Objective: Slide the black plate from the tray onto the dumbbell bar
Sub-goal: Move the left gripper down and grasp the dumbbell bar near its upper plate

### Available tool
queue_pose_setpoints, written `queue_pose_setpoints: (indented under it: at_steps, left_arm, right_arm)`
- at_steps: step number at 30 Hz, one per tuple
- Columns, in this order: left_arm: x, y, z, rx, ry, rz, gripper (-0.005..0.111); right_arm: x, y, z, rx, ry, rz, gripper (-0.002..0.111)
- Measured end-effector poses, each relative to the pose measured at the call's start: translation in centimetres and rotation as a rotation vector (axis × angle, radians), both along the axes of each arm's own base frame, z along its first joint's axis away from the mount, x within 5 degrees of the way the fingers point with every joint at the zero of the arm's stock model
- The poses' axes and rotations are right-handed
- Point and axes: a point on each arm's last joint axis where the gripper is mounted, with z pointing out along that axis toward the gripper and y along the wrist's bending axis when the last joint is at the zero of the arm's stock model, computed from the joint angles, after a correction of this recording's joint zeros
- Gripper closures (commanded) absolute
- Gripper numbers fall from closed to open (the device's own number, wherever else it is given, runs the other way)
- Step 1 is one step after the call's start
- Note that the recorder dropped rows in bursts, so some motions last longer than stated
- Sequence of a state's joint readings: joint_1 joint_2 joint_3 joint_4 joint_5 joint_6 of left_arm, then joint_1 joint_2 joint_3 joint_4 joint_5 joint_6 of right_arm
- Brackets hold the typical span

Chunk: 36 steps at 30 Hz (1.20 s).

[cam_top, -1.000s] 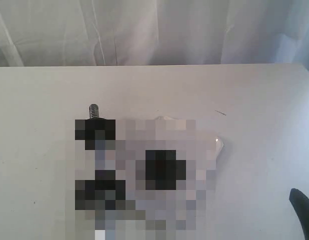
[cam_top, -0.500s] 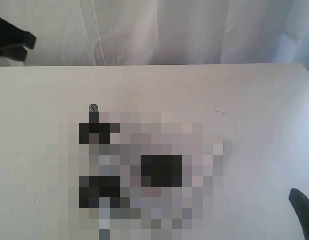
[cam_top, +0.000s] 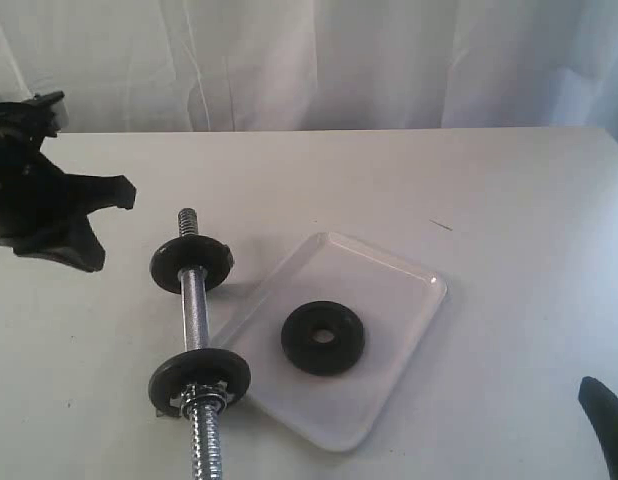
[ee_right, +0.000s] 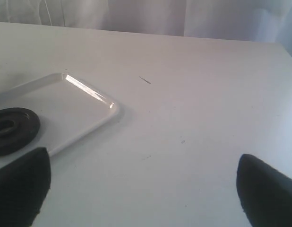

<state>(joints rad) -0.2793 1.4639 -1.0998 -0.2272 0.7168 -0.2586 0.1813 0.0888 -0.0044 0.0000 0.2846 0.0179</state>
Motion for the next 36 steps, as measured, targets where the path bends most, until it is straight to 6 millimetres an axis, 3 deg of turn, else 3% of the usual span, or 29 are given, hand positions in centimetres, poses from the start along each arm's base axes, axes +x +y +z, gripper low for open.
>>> queue_pose_setpoints:
  at_steps: [3,9,11,21,29,36]
  left_arm:
    - [-0.3,-0.1,-0.4,-0.025,0.04,0.042,0.086]
    - [-0.7,-1.0,-0.3,-0.147,0.091,0.063,0.038]
    - [-0.7,-1.5,-0.1,-0.204,0.099,0.061,0.03]
    - [-0.3,-2.4,0.1,-0.286,0.074,0.053,0.029]
    - [1.3,-2.7,-3.3,-0.223,0.147,0.056,0.029]
    - [2.3,-3.1,-5.0,-0.235,0.158,0.061,0.029]
  right_arm:
    - [0.0,0.0,0.0,0.0,0.0,0.0,0.004]
    - [0.0,0.0,0.0,0.0,0.0,0.0,0.004]
    - [0.0,0.0,0.0,0.0,0.0,0.0,0.004]
    - [0.0,0.0,0.0,0.0,0.0,0.0,0.004]
    - [0.0,0.0,0.0,0.002,0.0,-0.001,0.004]
    - [0.0,0.0,0.0,0.002,0.0,-0.001,0.004]
